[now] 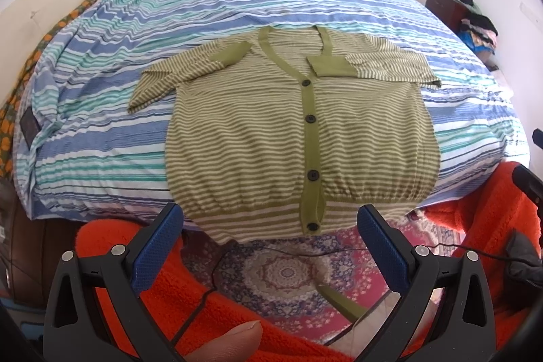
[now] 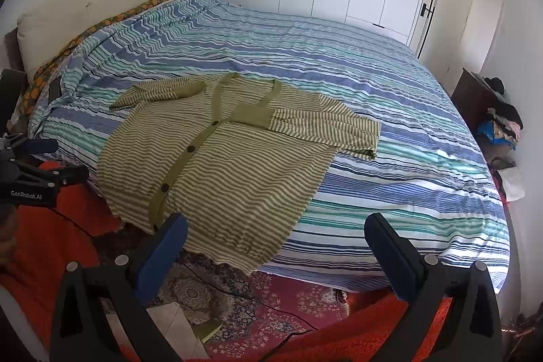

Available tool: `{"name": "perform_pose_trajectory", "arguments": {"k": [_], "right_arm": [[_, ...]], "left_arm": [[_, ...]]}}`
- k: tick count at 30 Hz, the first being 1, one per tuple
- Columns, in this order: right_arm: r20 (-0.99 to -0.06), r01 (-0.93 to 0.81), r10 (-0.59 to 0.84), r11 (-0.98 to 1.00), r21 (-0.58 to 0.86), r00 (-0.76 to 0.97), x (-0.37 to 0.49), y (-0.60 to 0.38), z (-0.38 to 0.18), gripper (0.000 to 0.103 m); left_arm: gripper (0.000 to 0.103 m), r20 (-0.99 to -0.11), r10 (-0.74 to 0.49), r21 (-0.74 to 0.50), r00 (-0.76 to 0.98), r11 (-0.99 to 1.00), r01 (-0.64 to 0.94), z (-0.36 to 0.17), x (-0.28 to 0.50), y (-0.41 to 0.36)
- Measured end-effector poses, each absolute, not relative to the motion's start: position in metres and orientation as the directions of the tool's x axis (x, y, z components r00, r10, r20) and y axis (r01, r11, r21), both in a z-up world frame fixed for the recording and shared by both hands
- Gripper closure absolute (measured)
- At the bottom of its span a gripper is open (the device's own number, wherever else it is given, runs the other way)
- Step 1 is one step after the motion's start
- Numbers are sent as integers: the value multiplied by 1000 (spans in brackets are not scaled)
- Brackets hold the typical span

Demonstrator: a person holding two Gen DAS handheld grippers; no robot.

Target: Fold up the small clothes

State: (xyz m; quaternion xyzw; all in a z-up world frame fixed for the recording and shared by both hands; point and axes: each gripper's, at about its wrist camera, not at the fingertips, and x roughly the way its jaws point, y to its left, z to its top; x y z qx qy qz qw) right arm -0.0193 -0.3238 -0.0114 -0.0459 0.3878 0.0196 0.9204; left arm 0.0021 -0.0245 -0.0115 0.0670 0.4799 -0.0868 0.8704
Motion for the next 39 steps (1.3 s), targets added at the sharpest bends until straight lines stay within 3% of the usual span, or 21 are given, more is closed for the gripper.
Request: {"name": "perform_pose_trajectory", "arguments": {"k": [39], "right_arm": [[-737,-93,8,993,-75,676,-16,-321,-17,0]], "left_arm": [[1,-845,-76,52,529,973,224,-14,3,-28]]}}
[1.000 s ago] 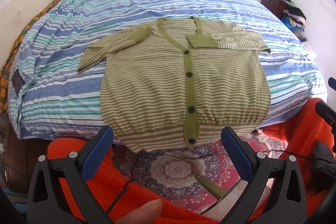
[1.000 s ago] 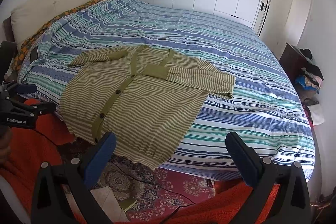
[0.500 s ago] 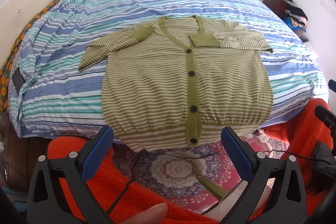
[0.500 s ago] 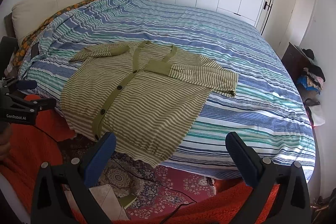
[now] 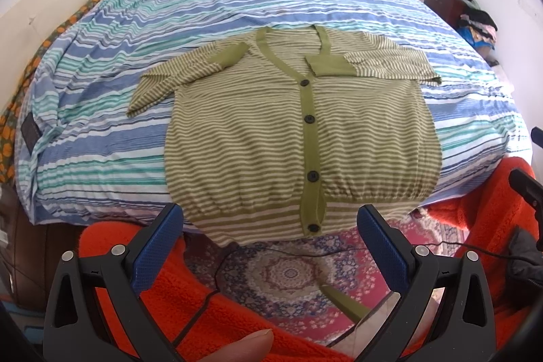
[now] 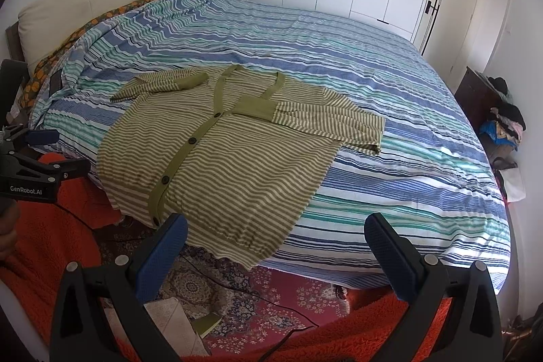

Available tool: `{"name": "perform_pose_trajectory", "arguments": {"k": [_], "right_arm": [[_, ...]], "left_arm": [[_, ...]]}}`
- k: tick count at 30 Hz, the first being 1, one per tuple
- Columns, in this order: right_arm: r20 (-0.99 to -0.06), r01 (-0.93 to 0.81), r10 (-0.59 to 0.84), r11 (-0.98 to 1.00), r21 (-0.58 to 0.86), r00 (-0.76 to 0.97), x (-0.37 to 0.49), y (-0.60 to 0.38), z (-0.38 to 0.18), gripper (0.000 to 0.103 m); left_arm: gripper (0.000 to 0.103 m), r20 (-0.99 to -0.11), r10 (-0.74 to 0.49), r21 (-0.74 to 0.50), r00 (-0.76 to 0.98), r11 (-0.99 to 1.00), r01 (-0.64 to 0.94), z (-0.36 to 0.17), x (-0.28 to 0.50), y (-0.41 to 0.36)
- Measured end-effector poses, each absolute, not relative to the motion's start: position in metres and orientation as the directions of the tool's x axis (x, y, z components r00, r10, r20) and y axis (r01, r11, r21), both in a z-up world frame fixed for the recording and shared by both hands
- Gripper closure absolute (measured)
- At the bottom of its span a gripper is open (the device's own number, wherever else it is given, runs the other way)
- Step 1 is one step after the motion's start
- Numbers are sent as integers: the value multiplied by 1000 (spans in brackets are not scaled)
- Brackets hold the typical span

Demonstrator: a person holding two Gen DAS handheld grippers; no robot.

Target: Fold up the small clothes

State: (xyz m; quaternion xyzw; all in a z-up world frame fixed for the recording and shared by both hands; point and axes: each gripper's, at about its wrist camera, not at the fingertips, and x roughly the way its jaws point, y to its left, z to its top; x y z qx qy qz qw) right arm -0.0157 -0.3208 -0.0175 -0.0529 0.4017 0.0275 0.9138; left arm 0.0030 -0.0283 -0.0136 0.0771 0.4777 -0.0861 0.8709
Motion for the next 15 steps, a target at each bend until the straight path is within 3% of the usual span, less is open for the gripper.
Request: {"name": "perform_pose_trajectory", "arguments": {"k": [15], "right_arm": [[-739,-97,8,992,-78,673,-16,-320,-20,0]], "left_arm": [[1,-841,-78,51,535,974,222,-12,1,-27]]}}
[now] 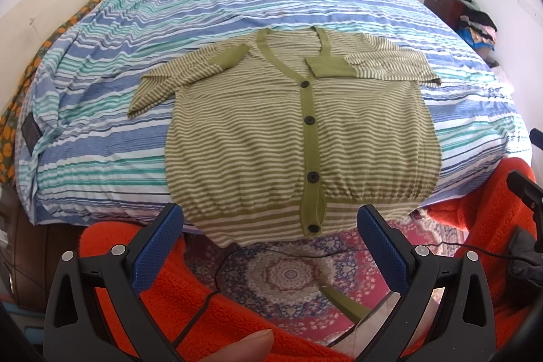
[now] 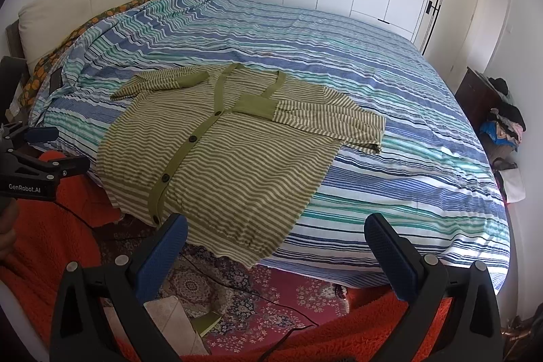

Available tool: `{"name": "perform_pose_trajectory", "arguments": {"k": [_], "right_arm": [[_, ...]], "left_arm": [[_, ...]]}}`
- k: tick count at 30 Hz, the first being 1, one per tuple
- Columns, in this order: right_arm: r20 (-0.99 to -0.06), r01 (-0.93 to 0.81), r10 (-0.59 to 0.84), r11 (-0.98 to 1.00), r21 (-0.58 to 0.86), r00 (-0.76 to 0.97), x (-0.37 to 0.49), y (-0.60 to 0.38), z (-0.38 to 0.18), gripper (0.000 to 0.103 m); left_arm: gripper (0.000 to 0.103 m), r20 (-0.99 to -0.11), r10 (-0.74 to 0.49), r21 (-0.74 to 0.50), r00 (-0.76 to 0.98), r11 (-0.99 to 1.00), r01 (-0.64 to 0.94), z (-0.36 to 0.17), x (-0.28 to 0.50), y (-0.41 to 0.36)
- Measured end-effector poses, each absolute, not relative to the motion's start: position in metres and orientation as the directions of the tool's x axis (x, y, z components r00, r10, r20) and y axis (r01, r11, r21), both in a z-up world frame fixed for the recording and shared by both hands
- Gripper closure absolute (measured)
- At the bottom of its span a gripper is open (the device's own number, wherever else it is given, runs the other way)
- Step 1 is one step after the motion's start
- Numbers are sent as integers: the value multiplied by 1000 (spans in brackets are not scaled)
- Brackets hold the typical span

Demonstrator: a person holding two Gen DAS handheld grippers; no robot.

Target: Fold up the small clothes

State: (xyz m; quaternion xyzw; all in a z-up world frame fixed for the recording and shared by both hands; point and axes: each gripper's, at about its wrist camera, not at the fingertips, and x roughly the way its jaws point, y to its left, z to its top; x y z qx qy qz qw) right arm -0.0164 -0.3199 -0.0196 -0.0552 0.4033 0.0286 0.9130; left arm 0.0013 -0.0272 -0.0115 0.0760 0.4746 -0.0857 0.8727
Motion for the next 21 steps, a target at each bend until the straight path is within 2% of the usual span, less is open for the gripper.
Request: {"name": "perform_pose_trajectory", "arguments": {"k": [10,16,18,20,21], "right_arm": [[-741,-105,20,992,-68,671,-17,-320,-19,0],[-732,-209,203,974,85,650,39,-337,-9,0],[-714,-256,211,966,46,667,80,-340,-9,0],[-737,-308,153,948,-78,659,131,-330,-23,3],[-758,-348,132,928,-132,639,158,-323,-36,14]], "left_arm": [[1,-843,-82,50,532,972,230,-13,3,-30],[1,-841,-96,42,532,970,241,-13,4,-33],[1,-840,-99,40,533,969,242,-13,4,-34],[1,-837,-94,41,539,971,234,-11,3,-32],[1,-835,-89,43,543,973,225,-10,3,-30]]}}
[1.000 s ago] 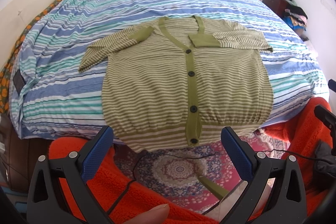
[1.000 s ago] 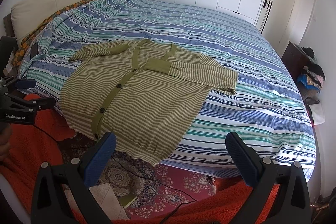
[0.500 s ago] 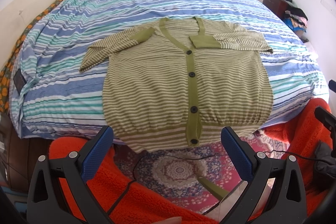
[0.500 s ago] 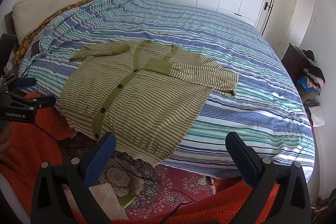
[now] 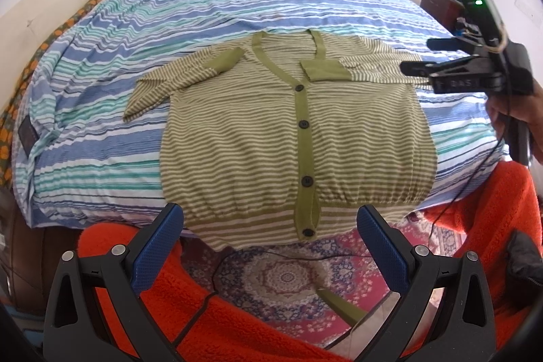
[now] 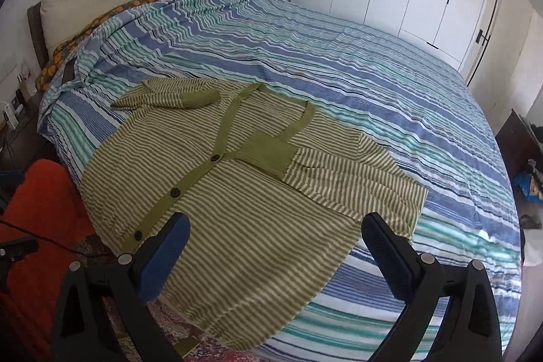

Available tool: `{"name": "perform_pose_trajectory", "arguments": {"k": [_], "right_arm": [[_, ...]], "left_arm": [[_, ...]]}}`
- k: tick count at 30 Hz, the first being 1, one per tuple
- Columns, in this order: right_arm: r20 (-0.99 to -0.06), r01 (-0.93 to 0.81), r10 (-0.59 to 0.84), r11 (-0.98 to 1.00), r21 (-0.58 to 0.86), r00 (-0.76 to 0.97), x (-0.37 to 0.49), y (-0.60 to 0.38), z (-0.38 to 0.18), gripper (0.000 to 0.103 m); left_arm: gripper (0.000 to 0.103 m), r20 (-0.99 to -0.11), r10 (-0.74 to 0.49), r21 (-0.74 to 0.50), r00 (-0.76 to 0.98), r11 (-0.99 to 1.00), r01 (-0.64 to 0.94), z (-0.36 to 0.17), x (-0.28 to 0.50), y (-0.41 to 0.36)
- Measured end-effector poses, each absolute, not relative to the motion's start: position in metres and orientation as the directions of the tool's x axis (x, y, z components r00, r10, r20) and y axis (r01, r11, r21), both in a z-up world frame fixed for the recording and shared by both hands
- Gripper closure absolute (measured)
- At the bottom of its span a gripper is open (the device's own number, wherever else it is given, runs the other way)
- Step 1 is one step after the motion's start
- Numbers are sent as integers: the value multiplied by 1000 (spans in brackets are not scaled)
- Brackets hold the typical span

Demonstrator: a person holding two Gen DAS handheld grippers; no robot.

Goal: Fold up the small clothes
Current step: 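Grasp the green sleeve cuff with the right gripper and lift it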

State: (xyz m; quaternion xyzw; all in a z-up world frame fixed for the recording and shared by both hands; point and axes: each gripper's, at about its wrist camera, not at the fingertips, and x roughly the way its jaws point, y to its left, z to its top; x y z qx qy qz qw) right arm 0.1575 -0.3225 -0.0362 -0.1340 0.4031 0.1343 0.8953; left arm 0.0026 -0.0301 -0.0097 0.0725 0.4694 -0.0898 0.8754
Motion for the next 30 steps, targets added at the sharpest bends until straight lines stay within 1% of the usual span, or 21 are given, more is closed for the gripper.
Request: {"name": "perform_pose_trajectory", "arguments": {"k": [1,3,6,8,9,11,12,15,16,19,21,23,26,27,30], "right_arm": [[-785,-394,117,903,-171,609,184,-315,-54,29],[-835,-457,83,864,-212,544,231,-301,-89,40],[-889,-527,43,818,-231,456,280,-284,-138,41],[-897,-537,-20,795,-283,442,299,-278,-165,41],[-899,-527,-28,802,-281,436,306,-281,-173,42],[-910,-494,27,846,-199,413,318,-294,-174,76],[-910,-464,61,873,-150,409,321,-304,-168,97],[-860,-324,140,946,-31,492,321,-359,-128,98],[-837,-262,143,965,-1,528,320,-385,-111,98],[-768,-4,108,991,137,631,302,-501,-67,98],[-731,185,60,950,250,680,278,-588,-52,98],[-719,350,-13,880,321,694,247,-666,-55,98],[-724,530,-88,742,410,684,195,-756,-84,98],[-736,574,-91,692,438,671,181,-779,-99,98],[-767,648,-38,562,514,640,150,-816,-153,97]], "left_arm": [[1,-833,-83,44,547,976,214,-9,2,-27],[1,-832,-66,47,552,981,187,-8,2,-21],[1,-838,-36,48,545,989,138,-10,1,-8],[1,-846,-18,45,532,993,106,-13,2,1],[1,-851,-11,43,525,995,92,-14,3,4],[1,-859,-2,39,512,997,71,-17,5,9],[1,-862,0,38,507,997,64,-18,5,10],[1,-868,2,43,497,996,72,-20,9,6],[1,-870,1,48,494,996,82,-21,11,3],[1,-876,-5,63,483,990,123,-25,14,-13],[1,-883,-10,72,469,985,156,-27,16,-26],[1,-890,-18,75,456,980,184,-28,19,-38],[1,-895,-19,88,446,972,218,-28,22,-56],[1,-895,-17,94,445,969,227,-27,23,-61],[1,-896,-11,114,445,961,254,-25,23,-77]]}}
